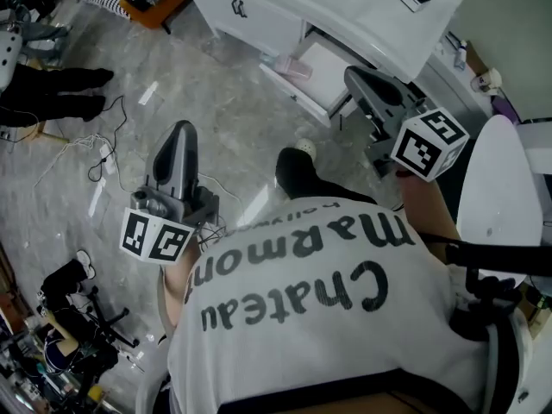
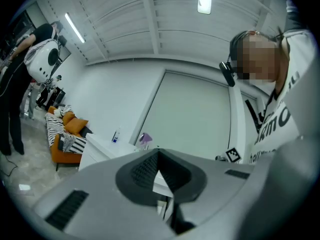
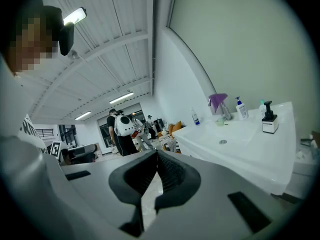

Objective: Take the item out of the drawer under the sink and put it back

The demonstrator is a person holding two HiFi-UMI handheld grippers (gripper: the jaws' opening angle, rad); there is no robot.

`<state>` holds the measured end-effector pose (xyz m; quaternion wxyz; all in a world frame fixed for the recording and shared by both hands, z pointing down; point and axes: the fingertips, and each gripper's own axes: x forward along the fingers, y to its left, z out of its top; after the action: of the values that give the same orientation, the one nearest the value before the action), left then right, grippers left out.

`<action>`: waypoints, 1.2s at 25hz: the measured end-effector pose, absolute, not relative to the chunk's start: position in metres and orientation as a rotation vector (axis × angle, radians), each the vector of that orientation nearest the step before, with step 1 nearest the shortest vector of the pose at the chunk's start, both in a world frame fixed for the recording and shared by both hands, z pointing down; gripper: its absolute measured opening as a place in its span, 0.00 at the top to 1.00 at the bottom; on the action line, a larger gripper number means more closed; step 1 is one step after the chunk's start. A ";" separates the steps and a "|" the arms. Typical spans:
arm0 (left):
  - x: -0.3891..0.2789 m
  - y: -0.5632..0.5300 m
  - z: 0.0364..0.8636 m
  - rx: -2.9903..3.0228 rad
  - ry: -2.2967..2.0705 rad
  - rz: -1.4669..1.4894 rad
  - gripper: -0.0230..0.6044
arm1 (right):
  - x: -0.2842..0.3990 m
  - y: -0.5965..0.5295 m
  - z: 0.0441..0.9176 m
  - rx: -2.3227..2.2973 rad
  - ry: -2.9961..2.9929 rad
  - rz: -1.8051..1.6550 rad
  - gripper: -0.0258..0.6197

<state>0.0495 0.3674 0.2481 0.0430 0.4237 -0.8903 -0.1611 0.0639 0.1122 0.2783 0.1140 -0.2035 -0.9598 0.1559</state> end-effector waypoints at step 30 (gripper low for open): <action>-0.176 0.206 0.312 1.379 -2.533 -0.268 0.95 | -0.116 -0.016 0.329 -0.476 -2.768 0.635 0.94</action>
<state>-0.1763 0.2055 0.3124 0.1222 0.4727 -0.8679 -0.0919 -0.1161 -0.0158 0.3292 0.1307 -0.1638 -0.9530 0.2188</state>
